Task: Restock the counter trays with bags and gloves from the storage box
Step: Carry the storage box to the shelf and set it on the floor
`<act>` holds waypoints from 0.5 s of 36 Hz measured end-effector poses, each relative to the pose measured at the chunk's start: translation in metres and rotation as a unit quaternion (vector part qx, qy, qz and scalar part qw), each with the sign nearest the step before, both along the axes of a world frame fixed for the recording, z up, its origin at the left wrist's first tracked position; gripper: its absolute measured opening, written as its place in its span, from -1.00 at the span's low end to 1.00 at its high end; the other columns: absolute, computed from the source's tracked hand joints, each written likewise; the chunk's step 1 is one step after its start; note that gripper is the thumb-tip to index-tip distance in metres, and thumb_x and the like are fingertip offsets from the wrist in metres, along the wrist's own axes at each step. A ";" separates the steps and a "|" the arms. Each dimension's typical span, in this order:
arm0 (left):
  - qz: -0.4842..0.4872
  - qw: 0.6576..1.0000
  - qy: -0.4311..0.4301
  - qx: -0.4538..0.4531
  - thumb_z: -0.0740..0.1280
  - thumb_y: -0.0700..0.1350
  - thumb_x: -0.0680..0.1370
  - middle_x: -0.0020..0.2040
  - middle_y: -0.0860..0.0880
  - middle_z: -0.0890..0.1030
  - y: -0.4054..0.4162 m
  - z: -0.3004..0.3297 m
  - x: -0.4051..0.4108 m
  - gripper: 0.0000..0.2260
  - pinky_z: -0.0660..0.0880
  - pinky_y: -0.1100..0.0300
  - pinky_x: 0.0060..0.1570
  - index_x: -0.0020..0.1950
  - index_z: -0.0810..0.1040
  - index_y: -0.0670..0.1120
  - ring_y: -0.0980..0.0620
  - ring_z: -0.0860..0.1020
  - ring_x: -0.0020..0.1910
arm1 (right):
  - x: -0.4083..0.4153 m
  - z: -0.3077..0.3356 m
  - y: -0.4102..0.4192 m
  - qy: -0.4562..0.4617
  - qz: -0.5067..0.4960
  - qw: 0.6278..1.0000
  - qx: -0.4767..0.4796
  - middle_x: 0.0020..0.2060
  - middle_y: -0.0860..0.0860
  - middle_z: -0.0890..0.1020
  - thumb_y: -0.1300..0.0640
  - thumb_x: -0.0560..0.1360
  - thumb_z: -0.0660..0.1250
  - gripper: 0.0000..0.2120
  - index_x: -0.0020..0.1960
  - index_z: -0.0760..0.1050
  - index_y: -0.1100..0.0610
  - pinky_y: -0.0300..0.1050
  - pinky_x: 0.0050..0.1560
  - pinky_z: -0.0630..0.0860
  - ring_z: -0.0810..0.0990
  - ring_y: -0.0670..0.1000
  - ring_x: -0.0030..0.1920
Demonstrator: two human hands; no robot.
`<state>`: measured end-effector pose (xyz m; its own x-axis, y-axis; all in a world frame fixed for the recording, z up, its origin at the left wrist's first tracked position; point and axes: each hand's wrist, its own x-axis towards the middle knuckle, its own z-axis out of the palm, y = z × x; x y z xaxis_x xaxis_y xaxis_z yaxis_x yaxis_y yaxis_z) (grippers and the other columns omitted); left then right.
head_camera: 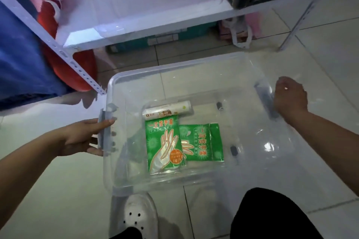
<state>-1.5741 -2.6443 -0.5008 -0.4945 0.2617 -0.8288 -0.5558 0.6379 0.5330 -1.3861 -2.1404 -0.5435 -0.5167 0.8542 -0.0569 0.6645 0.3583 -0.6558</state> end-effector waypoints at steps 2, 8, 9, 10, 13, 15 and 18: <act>-0.029 0.996 0.026 -0.080 0.39 0.31 0.36 0.40 -0.14 0.45 -0.001 0.007 0.013 -0.28 0.63 -0.16 -0.13 0.45 0.34 0.10 -0.28 0.55 0.23 | 0.001 0.005 -0.006 -0.025 0.024 0.998 0.053 0.39 0.23 0.46 -0.01 0.65 0.10 -0.56 0.43 0.38 0.20 0.13 0.33 0.33 0.42 0.29 0.35; -0.133 0.913 0.310 -0.229 0.31 0.35 0.38 0.59 -0.14 0.14 0.003 0.037 0.009 -0.07 0.27 -0.21 0.42 0.61 -0.07 0.09 -0.22 0.19 0.52 | -0.013 0.026 -0.044 -0.141 0.180 0.973 -0.020 0.48 0.14 0.31 -0.19 0.55 0.22 -0.32 0.54 0.07 0.06 0.20 0.31 0.38 0.43 0.24 0.35; -0.160 0.902 0.332 -0.223 0.32 0.33 0.41 0.59 -0.12 0.15 0.007 0.040 0.004 -0.09 0.23 -0.19 0.45 0.61 -0.05 0.08 -0.19 0.17 0.53 | -0.017 0.028 -0.048 -0.156 0.192 0.968 -0.026 0.47 0.15 0.30 -0.16 0.55 0.24 -0.28 0.56 0.00 0.04 0.19 0.31 0.38 0.42 0.24 0.35; -0.181 0.892 0.351 -0.219 0.34 0.30 0.44 0.59 -0.11 0.16 0.012 0.042 -0.003 -0.12 0.23 -0.18 0.45 0.61 -0.04 0.08 -0.18 0.18 0.53 | -0.021 0.029 -0.050 -0.163 0.196 0.967 -0.026 0.46 0.18 0.31 -0.13 0.54 0.26 -0.26 0.57 -0.03 0.02 0.18 0.30 0.39 0.42 0.25 0.34; -0.217 0.849 0.418 -0.238 0.35 0.24 0.50 0.59 -0.10 0.13 0.037 0.043 -0.021 -0.19 0.24 -0.16 0.45 0.60 -0.01 0.07 -0.18 0.17 0.53 | -0.034 0.027 -0.052 -0.178 0.191 0.965 -0.019 0.47 0.21 0.28 -0.14 0.52 0.29 -0.20 0.57 -0.09 0.00 0.18 0.31 0.38 0.38 0.28 0.36; -0.251 0.806 0.475 -0.250 0.31 0.22 0.54 0.60 -0.09 0.12 0.060 0.043 -0.034 -0.25 0.23 -0.15 0.46 0.60 0.00 0.07 -0.17 0.13 0.54 | -0.040 0.026 -0.055 -0.184 0.192 0.964 -0.015 0.53 0.19 0.18 -0.18 0.50 0.31 -0.15 0.58 -0.12 -0.02 0.21 0.34 0.34 0.31 0.30 0.42; -0.286 0.764 0.520 -0.253 0.28 0.14 0.57 0.60 -0.10 0.12 0.092 0.043 -0.058 -0.29 0.18 -0.17 0.47 0.60 -0.01 0.05 -0.17 0.09 0.56 | -0.042 0.025 -0.059 -0.190 0.197 0.962 0.019 0.57 0.13 0.09 -0.23 0.49 0.29 -0.15 0.59 -0.13 -0.06 0.26 0.35 0.30 0.20 0.27 0.48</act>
<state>-1.6317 -2.5526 -0.4573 -0.8795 0.4570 -0.1327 0.4467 0.8890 0.1008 -1.4283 -2.1991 -0.5185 -0.7480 0.6024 -0.2786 0.6623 0.6497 -0.3732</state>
